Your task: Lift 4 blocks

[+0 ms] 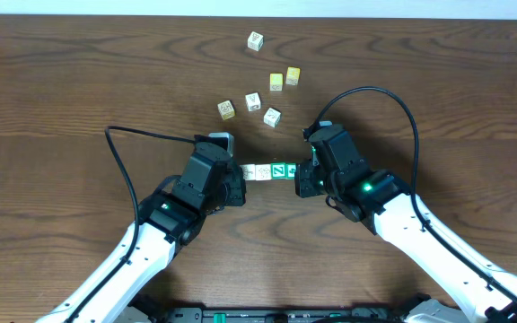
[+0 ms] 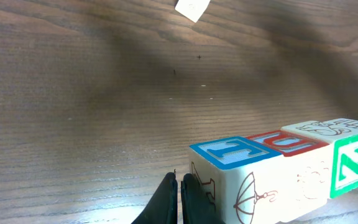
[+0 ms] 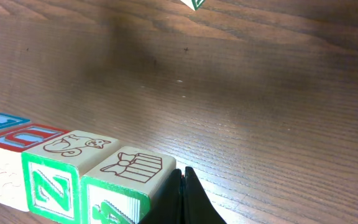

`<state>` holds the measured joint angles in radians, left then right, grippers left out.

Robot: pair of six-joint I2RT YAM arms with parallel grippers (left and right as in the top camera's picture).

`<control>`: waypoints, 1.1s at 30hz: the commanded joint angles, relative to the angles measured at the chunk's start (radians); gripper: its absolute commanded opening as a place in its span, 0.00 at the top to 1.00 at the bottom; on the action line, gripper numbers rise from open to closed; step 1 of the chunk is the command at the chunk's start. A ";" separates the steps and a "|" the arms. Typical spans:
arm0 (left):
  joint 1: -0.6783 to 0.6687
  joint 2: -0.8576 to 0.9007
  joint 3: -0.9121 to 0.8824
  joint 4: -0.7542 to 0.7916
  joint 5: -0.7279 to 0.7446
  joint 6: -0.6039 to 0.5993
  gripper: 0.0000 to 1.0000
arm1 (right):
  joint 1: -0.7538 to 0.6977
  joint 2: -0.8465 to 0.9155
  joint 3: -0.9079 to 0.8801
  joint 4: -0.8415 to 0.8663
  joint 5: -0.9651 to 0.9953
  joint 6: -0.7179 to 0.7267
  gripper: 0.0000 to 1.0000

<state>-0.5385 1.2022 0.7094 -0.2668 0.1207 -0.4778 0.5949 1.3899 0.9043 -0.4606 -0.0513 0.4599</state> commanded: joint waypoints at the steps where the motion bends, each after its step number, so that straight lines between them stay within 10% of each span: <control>1: -0.037 -0.017 0.077 0.042 0.181 -0.010 0.93 | 0.074 -0.012 0.048 0.021 -0.267 -0.012 0.99; 33: -0.037 -0.056 0.079 0.035 0.181 -0.010 0.93 | 0.074 -0.058 0.049 -0.003 -0.241 -0.008 0.99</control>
<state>-0.5385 1.1618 0.7094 -0.2684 0.1246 -0.4778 0.5968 1.3399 0.9154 -0.4892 -0.0479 0.4599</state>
